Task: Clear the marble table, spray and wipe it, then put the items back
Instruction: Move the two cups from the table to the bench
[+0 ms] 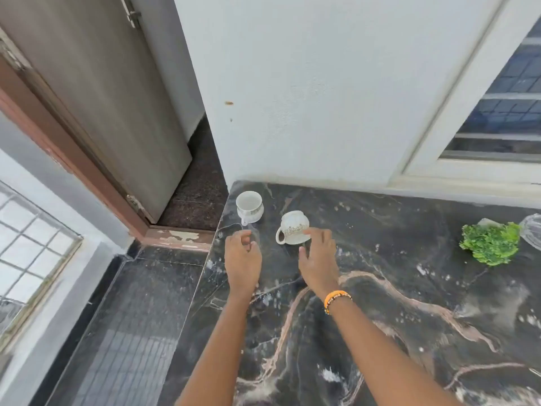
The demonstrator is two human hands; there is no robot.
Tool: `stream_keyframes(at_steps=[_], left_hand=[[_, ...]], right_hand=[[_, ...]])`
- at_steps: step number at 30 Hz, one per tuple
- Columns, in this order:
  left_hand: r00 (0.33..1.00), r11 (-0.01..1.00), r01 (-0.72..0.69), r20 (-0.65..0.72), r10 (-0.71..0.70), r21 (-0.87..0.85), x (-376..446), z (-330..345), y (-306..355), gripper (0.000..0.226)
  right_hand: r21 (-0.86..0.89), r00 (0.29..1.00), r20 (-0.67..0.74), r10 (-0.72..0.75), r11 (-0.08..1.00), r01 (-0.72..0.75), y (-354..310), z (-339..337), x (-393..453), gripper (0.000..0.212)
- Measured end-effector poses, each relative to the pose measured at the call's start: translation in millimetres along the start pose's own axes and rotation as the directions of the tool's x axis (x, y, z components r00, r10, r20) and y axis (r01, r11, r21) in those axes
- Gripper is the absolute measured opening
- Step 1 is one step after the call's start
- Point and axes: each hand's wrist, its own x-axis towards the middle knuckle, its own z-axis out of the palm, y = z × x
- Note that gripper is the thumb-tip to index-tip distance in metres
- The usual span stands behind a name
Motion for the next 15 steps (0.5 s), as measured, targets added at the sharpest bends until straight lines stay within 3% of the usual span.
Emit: stream_keyframes(at_steps=[2, 5, 9, 12, 15], left_hand=[[0.996, 0.996, 0.084, 0.02, -0.084, -0.015, 16, 3, 2, 0.037], [0.982, 0.98, 0.185, 0.063, -0.18, -0.078, 40, 10, 1, 0.036], [0.98, 0.975, 0.193, 0.057, -0.188, -0.106, 58, 16, -9, 0.026], [0.981, 0.98, 0.189, 0.051, -0.186, -0.064, 71, 18, -15, 0.022], [0.984, 0.987, 0.16, 0.078, -0.159, -0.006, 80, 21, -21, 0.022]], right_hand=[[-0.049, 0.998, -0.05, -0.031, 0.998, 0.029, -2, 2, 16, 0.041], [-0.127, 0.999, -0.015, -0.032, 0.991, 0.03, 0, 5, 38, 0.042], [-0.223, 0.998, -0.013, -0.069, 0.973, 0.065, 6, 8, 53, 0.028], [-0.191, 0.988, -0.088, -0.127, 0.976, 0.108, 6, 7, 61, 0.019], [-0.163, 0.99, -0.118, -0.075, 0.985, 0.055, 10, 7, 71, 0.02]])
